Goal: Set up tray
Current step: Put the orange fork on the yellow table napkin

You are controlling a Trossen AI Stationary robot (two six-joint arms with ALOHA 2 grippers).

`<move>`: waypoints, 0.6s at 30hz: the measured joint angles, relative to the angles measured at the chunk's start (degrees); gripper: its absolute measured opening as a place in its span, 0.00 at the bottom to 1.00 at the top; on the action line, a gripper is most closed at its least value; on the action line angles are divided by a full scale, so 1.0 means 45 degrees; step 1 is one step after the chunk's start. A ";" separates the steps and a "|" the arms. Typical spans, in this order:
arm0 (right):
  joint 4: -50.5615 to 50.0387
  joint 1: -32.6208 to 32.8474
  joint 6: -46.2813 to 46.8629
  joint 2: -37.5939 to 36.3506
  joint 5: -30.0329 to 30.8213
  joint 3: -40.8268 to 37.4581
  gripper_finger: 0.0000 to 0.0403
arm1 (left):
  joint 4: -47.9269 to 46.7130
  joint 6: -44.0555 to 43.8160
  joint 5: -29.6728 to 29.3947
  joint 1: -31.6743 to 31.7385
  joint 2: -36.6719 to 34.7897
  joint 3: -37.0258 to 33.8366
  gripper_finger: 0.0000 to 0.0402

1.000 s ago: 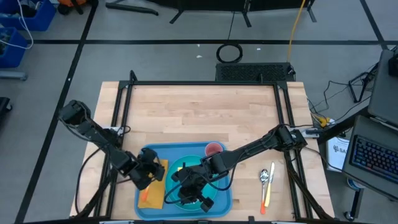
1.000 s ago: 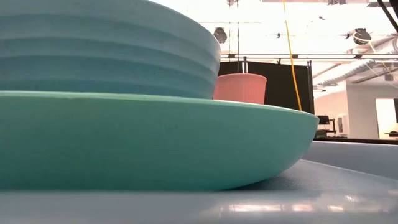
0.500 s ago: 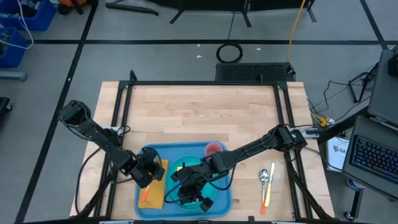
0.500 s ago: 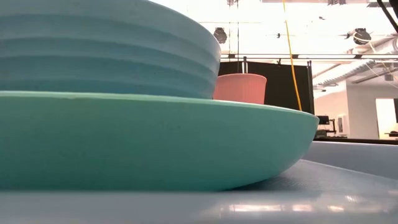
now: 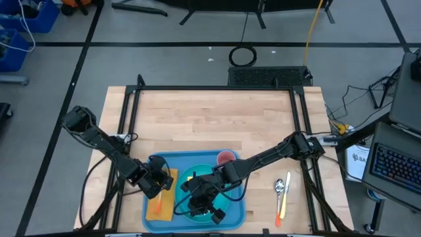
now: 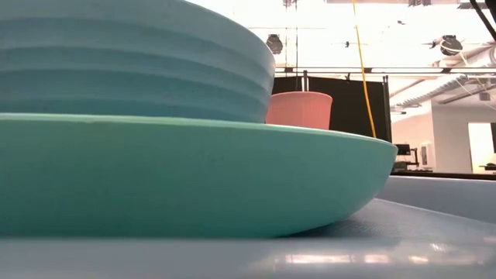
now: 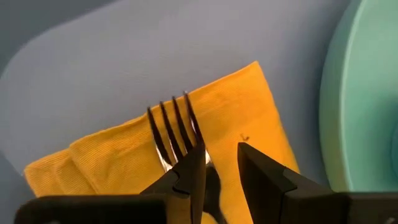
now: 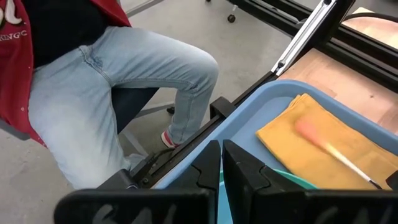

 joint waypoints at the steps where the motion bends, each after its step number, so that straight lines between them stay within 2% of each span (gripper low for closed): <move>1: -0.0003 0.0000 -0.0002 0.0000 0.0000 0.0000 0.02 | -0.0002 -0.0027 -0.0038 -0.0035 0.0000 0.0000 0.25; 12: -0.0005 0.0000 -0.0004 0.0000 0.0000 0.0000 0.02 | 0.0141 -0.0208 -0.0168 -0.0439 0.0000 0.0000 0.25; 18: -0.0001 0.0000 -0.0004 0.0000 0.0000 0.0000 0.02 | 0.1702 0.0187 -0.0932 -0.0839 0.0000 -0.0002 0.25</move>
